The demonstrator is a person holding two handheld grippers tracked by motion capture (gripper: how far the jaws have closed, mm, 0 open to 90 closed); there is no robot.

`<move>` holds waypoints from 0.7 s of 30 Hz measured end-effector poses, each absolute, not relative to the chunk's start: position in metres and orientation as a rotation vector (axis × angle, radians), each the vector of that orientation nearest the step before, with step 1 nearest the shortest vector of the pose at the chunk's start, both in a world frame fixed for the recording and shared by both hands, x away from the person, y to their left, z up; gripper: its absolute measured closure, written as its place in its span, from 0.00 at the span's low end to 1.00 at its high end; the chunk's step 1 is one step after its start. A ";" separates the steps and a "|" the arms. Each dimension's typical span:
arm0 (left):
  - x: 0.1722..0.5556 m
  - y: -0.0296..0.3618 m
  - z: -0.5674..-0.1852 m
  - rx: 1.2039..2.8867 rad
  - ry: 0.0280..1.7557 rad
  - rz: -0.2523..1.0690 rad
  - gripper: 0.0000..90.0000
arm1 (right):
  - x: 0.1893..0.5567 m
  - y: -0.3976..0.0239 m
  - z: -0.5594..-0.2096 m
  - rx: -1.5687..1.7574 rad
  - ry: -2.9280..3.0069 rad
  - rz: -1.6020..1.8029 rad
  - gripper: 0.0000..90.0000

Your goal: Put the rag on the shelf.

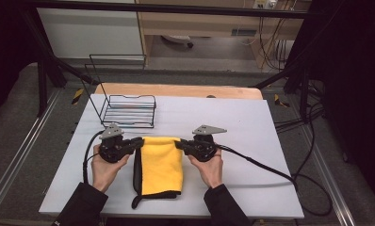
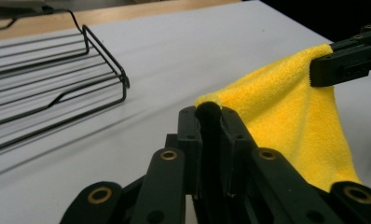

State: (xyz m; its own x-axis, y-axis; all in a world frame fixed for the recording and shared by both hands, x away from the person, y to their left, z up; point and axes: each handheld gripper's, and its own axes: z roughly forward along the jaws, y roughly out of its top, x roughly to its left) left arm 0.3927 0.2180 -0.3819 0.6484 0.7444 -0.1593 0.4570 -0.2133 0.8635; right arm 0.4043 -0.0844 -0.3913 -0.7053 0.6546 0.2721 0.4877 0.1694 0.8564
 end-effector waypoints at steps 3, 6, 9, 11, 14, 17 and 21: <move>0.387 0.219 -0.375 1.845 0.934 0.392 0.89 | 0.401 -0.085 -0.384 1.076 2.239 1.592 0.92; 0.382 0.219 -0.369 1.819 0.922 0.423 0.89 | 0.396 -0.083 -0.376 1.030 2.195 1.625 0.92; 0.378 0.221 -0.363 1.795 0.906 0.444 0.89 | 0.394 -0.083 -0.372 1.017 2.173 1.641 0.92; 0.376 0.221 -0.358 1.779 0.898 0.448 0.89 | 0.393 -0.083 -0.368 0.994 2.158 1.648 0.92; 0.372 0.222 -0.352 1.757 0.886 0.471 0.89 | 0.390 -0.083 -0.361 0.957 2.140 1.664 0.92; 0.367 0.223 -0.346 1.735 0.872 0.493 0.89 | 0.387 -0.082 -0.353 0.926 2.115 1.673 0.92; 0.361 0.223 -0.337 1.700 0.850 0.526 0.89 | 0.384 -0.081 -0.342 0.881 2.079 1.687 0.92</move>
State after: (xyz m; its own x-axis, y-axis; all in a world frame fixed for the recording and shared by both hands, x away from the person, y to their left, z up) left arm 0.3609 0.2233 -0.3373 0.6427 0.7623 -0.0765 0.2709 -0.1328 0.9534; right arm 0.3835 -0.0813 -0.3419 -0.7579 0.6392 0.1304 0.2591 0.1116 0.9594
